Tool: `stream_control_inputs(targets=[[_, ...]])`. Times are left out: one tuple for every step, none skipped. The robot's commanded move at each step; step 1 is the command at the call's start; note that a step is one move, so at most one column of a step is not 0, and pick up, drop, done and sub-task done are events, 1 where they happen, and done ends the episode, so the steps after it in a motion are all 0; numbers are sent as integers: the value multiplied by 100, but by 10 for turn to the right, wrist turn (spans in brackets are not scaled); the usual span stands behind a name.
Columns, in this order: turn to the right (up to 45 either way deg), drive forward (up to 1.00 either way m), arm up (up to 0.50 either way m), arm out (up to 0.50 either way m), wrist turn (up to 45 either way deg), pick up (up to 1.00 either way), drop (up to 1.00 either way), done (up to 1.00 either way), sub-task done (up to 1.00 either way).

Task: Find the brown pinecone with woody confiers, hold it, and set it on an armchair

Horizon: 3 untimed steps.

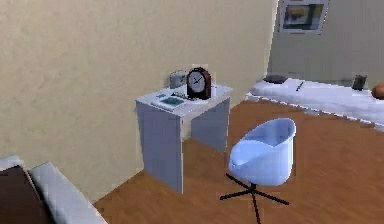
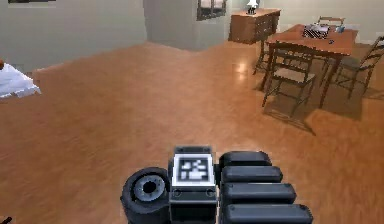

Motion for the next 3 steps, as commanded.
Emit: stream_control_inputs(targets=[[-450, 0, 0, 0, 0, 0, 0, 0, 0], [-450, 0, 0, 0, 0, 0, 0, 0, 0], [-90, 0, 0, 0, 0, 0, 0, 0, 0]])
